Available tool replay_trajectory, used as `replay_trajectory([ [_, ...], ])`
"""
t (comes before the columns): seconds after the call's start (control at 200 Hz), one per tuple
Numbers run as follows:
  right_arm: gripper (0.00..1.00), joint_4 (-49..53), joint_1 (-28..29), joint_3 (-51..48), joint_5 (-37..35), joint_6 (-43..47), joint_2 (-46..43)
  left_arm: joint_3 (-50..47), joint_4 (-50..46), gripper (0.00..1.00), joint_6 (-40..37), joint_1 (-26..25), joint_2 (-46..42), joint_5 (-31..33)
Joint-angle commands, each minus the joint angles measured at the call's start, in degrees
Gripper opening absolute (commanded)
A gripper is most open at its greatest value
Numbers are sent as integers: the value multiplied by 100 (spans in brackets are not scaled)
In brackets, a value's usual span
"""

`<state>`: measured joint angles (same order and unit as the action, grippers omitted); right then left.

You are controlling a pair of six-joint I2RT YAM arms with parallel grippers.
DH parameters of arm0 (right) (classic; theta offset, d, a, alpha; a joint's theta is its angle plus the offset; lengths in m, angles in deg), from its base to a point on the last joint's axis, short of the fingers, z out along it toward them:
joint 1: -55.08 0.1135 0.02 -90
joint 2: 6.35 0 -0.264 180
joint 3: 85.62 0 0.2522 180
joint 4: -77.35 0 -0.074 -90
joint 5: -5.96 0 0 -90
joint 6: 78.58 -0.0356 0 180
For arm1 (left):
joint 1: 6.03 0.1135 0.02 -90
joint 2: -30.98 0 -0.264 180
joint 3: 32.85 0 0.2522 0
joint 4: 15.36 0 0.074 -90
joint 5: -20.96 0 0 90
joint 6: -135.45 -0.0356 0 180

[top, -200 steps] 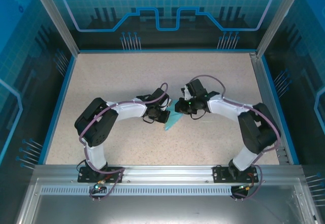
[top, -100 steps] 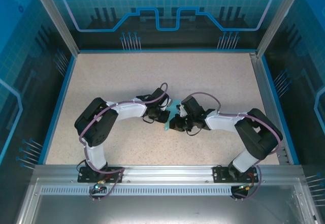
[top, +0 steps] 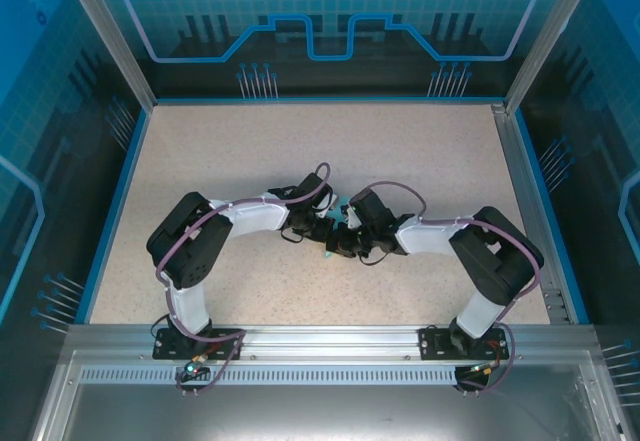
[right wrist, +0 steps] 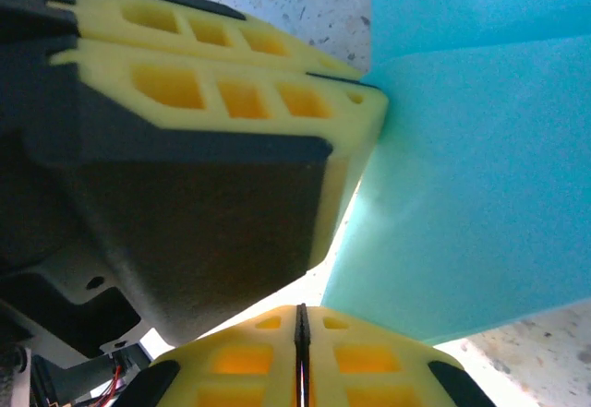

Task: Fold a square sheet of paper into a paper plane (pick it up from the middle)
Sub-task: Third fold the triangle at the center of the table.

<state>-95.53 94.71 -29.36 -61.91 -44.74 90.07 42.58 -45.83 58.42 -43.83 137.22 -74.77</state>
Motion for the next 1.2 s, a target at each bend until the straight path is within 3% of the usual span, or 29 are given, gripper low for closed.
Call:
replay_trajectory([
  [0.0,10,-25,106,71,21,-75,188,-120,47,8,-32,8,161,-230],
  [0.39,10,459,110,-80,-271,21,243,-134,19,8,-70,2,193,-283],
  [0.69,9,107,105,-251,-253,21,499,-115,-16,8,-66,2,253,-227],
  [0.97,12,-66,146,-306,-7,-28,-128,-108,-17,8,-60,1,213,-209],
  [1.195,11,-336,235,-273,98,-133,243,-77,-12,8,-43,5,222,-231],
])
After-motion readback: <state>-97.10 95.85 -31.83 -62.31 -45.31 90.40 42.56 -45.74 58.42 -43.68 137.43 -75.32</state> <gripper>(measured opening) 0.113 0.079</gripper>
